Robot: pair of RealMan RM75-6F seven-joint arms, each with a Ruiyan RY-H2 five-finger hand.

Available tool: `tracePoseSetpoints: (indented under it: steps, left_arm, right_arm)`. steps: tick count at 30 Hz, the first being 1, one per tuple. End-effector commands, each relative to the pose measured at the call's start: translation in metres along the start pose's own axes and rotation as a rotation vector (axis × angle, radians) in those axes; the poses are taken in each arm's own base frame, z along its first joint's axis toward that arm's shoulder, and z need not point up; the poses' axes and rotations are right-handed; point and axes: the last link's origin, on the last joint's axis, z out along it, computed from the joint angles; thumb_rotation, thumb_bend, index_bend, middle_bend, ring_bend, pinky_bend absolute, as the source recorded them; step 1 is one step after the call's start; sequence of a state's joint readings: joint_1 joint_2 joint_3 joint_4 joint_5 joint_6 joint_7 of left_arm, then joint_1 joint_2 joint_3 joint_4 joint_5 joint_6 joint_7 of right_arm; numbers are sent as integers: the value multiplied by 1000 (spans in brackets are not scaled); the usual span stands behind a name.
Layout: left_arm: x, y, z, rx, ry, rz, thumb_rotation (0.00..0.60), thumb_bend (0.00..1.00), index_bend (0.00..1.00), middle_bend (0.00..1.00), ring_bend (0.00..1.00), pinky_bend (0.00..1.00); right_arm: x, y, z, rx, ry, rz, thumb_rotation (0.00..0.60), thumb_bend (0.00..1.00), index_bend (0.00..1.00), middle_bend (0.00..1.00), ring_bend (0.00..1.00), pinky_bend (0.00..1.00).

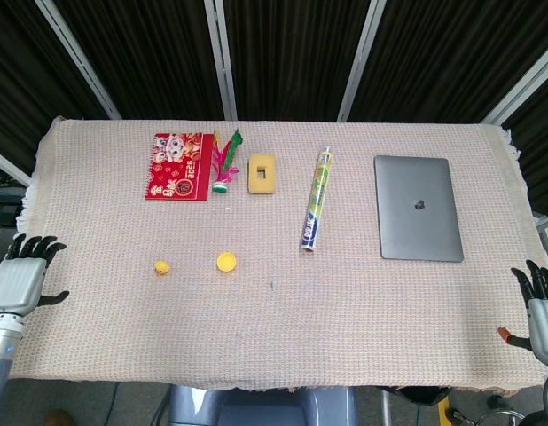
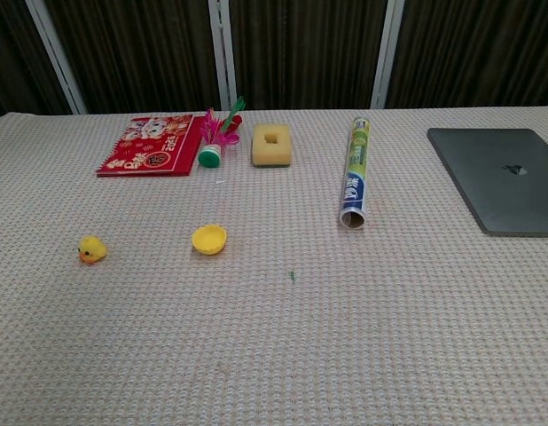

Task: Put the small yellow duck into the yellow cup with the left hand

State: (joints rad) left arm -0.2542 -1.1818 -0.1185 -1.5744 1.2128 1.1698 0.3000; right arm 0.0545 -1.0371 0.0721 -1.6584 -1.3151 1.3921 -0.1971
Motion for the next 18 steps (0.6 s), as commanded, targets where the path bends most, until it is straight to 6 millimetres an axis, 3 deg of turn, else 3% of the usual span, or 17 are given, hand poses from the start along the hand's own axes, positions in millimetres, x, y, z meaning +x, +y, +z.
tracePoseSetpoints:
  steps: [1,8,18]
  left_arm:
    - [-6,6,20,14,-38,13,600,53,236,120,70,18]
    - [-12,22,42,14,-66,8,600,55,257,119,69,15]
    - [-11,64,60,-43,-86,-36,600,83,309,118,64,9]
  right_arm:
    - [0,-1,0,7,-1,0,600,0,100,0,0,0]
    - [0,-3,-1,22,-1,0,600,0,101,0,0,0]
    - [0,-3,-1,25,-5,6,600,0,101,0,0,0]
